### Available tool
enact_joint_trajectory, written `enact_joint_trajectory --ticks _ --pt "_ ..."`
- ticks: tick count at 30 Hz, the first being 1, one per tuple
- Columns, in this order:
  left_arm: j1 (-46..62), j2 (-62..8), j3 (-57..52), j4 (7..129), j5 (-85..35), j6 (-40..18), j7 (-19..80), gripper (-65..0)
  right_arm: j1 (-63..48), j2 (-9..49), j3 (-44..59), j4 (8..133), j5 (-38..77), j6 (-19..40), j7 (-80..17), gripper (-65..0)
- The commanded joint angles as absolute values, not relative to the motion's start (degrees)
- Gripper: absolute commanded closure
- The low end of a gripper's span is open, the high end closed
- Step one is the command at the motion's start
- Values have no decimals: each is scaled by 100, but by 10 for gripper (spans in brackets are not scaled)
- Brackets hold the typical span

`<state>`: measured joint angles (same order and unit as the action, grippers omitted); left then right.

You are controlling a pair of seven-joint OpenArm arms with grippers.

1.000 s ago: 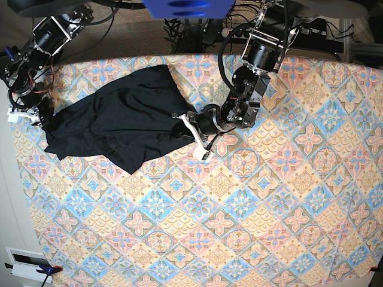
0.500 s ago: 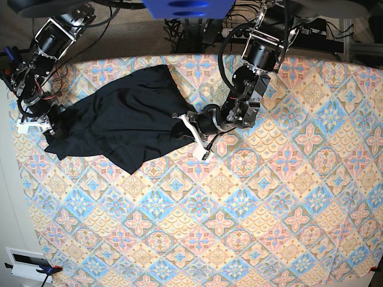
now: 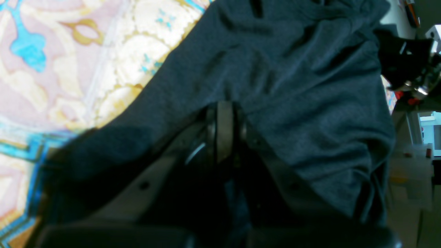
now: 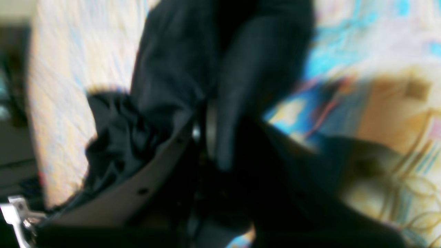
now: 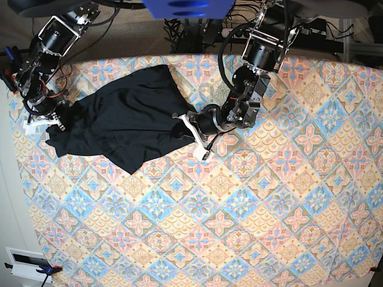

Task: Layout the t-shirt on the table in an organized manner, then fold the t-shirt properly
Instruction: 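Hold the shirt corner with the right gripper at the table edge, then fold the held shirt end over toward the left gripper with the right gripper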

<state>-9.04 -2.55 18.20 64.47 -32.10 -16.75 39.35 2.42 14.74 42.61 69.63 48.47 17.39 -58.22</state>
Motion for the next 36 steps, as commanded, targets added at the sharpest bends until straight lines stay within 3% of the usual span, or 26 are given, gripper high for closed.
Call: enact_joint_trajectory --ticks 1,11,19,26,30,36 --pt "-857 -338 1807 6352 -2642 -1279 4356 0 356 1640 4286 7415 5051 1807 -5675 0" --pt "-866 -330 1815 6352 -2642 -1262 4356 0 -444 1191 4233 9771 5051 1824 -5675 0" --pt "-875 -330 1815 6352 -2633 -1244 4356 0 -1349 1086 3134 11310 5042 1824 -5613 0" --pt "-892 -330 1815 6352 -2633 -1235 4356 0 -2185 1138 1534 11503 5007 1824 -5332 0" --pt "-892 -330 1815 6352 -2633 -1235 4356 0 -2264 1543 382 11512 4734 1807 -5200 0" --pt "-892 -330 1815 6352 -2633 -1235 4356 0 -2255 1657 -1218 11477 2914 1798 -5156 0"
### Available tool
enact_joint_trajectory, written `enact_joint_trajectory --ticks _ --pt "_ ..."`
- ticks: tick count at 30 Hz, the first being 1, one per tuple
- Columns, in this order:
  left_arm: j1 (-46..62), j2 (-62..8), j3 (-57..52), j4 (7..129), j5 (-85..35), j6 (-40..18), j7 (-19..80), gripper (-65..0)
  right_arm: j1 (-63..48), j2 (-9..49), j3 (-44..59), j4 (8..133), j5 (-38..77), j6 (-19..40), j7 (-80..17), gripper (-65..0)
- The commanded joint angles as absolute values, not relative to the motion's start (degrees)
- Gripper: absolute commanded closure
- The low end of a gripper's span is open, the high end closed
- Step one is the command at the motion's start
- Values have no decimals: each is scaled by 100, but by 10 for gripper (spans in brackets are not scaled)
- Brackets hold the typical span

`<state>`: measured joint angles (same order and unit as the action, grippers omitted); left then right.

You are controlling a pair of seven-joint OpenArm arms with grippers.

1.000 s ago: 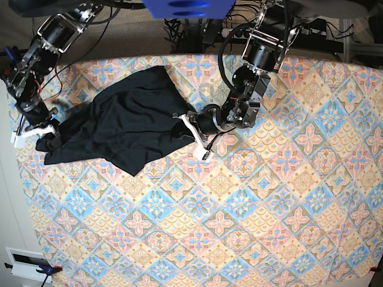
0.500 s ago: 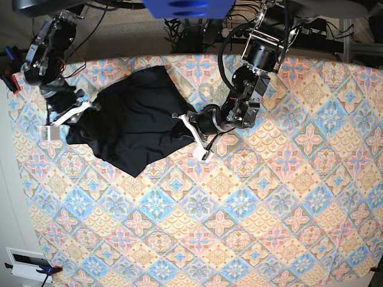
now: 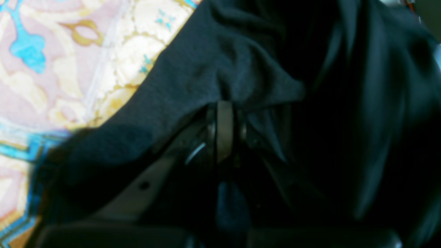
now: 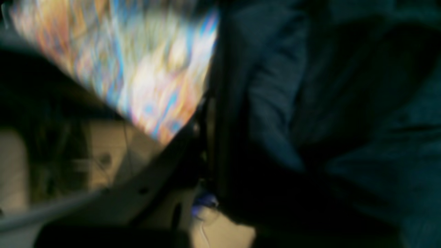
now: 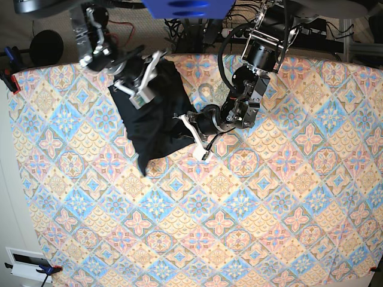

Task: Layout the t-shirt on the table in an organized manner, then fold the t-shirt properly
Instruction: 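Fold the held shirt end over toward the left gripper with the right gripper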

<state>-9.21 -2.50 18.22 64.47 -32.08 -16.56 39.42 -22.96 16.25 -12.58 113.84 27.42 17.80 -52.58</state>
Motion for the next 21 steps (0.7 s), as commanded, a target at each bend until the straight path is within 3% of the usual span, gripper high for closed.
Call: enact_joint_trajectory --ticks 1,8,21 --pt "-892 -330 1815 6352 -2633 -1235 4356 0 -2246 1657 -1464 11468 2519 1798 -5156 0" --pt "-901 -330 1815 6352 -2633 -1235 4356 0 -2246 1525 -2598 11407 382 1798 -5174 -2" --pt "-892 -330 1815 6352 -2633 -1235 4356 0 -2264 1473 -2598 11538 233 1798 -5191 -173"
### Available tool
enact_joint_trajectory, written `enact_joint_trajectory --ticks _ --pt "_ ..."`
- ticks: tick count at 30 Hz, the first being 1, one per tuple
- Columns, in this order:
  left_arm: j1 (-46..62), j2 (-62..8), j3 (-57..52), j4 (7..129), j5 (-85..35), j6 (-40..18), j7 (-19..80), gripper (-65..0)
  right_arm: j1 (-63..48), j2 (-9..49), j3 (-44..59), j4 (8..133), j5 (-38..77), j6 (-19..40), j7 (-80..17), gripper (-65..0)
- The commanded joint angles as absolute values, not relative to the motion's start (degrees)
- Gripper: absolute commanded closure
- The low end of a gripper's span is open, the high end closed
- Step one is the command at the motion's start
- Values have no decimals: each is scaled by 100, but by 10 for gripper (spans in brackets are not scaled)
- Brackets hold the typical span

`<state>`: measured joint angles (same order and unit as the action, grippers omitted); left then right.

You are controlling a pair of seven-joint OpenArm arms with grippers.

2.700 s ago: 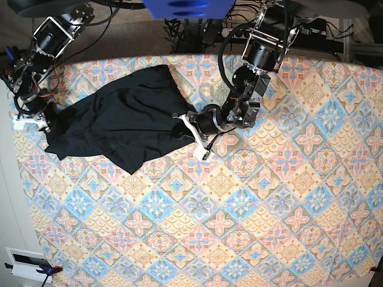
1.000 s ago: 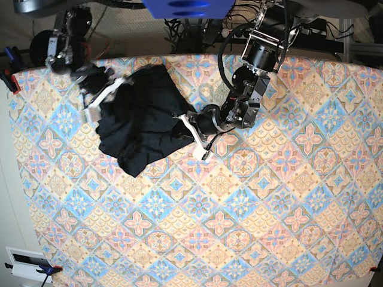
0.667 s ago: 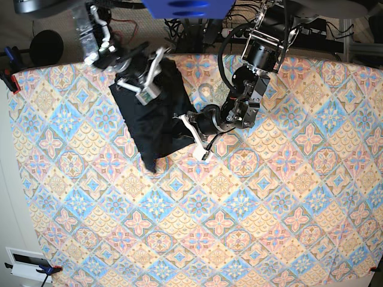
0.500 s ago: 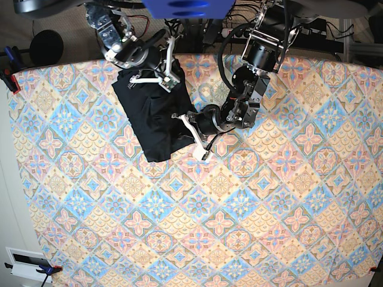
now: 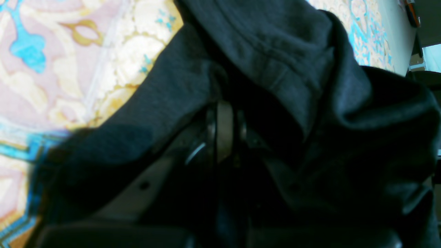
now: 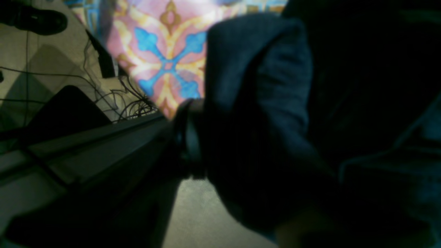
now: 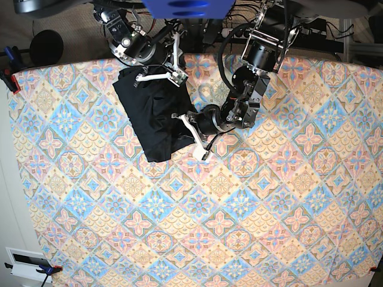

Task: Layout the t-shirt on the table in an organized manner, then fold the t-shirt properly
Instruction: 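Fold the held shirt end over toward the left gripper with the right gripper, then press the folded fabric down onto the bundle with the right gripper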

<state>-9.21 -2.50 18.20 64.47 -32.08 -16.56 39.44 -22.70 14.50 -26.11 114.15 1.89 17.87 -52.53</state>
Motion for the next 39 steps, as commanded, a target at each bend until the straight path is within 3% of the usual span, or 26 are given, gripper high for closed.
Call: enact_joint_trajectory --ticks 1,32,39 --pt "-892 -330 1815 6352 -2633 -1235 4356 0 -2255 1473 -2598 11547 233 1798 -5191 -180" --pt "-892 -330 1824 6352 -2624 -1235 4356 0 -1789 1516 -2642 11653 198 1798 -5209 -199" --pt "-892 -330 1824 6352 -2624 -1235 4356 0 -1763 1701 -2615 11653 189 1798 -5209 -254"
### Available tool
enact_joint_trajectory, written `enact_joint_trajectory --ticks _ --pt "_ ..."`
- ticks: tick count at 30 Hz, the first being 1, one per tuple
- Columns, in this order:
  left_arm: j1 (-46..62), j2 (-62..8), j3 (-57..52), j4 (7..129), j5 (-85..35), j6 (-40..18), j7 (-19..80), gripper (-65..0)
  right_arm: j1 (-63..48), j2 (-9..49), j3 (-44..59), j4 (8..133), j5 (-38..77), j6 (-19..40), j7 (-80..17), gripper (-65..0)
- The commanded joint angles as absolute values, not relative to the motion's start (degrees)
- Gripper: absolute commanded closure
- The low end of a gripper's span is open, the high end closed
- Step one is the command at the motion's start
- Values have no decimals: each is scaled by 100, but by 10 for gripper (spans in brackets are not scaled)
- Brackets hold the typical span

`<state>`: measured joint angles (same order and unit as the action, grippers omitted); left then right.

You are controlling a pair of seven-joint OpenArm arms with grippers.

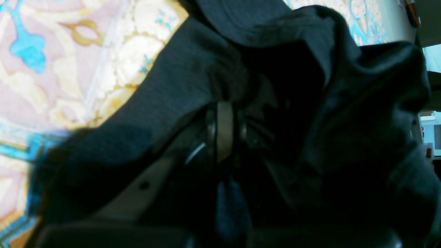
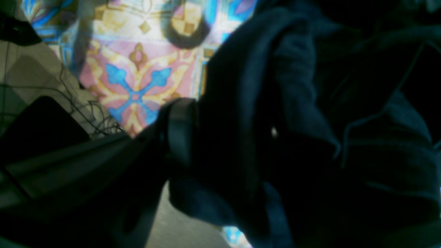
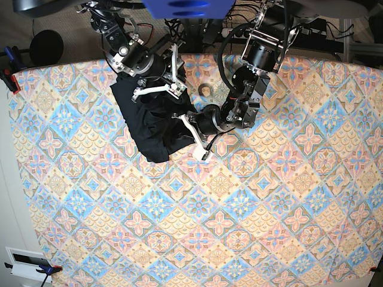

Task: Layout the t-shirt on the table in an organized manner, then fold the t-shirt properly
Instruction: 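Press the folded fabric down onto the bundle with the right gripper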

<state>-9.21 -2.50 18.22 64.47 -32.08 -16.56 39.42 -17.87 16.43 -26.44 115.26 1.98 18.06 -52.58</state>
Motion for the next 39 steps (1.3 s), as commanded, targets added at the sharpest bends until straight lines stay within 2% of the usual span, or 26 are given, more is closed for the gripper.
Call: enact_joint_trajectory --ticks 1,6,14,22,31,39 --pt "-892 -330 1824 6352 -2624 -1235 4365 0 -1736 1789 -2607 11662 189 1798 -5209 -263" --pt "-892 -330 1824 6343 -2615 -1235 4356 0 -1516 2009 -2413 11670 189 1798 -5209 -271" --pt "-901 -330 1824 6343 -2615 -1235 4356 0 -1525 2018 -2070 11688 189 1824 -5209 -271" --pt "-963 -330 1824 6334 -2615 -1226 4347 0 -1604 2211 -2677 11697 189 1824 -5209 -270" --pt "-1147 -312 1824 5657 -2642 -1226 4057 0 -1587 2193 -2993 11697 215 1824 -5209 -270" --pt "-1147 -303 1815 5648 -2668 -1226 4057 0 -1481 2176 -3635 11697 215 1807 -5200 -270"
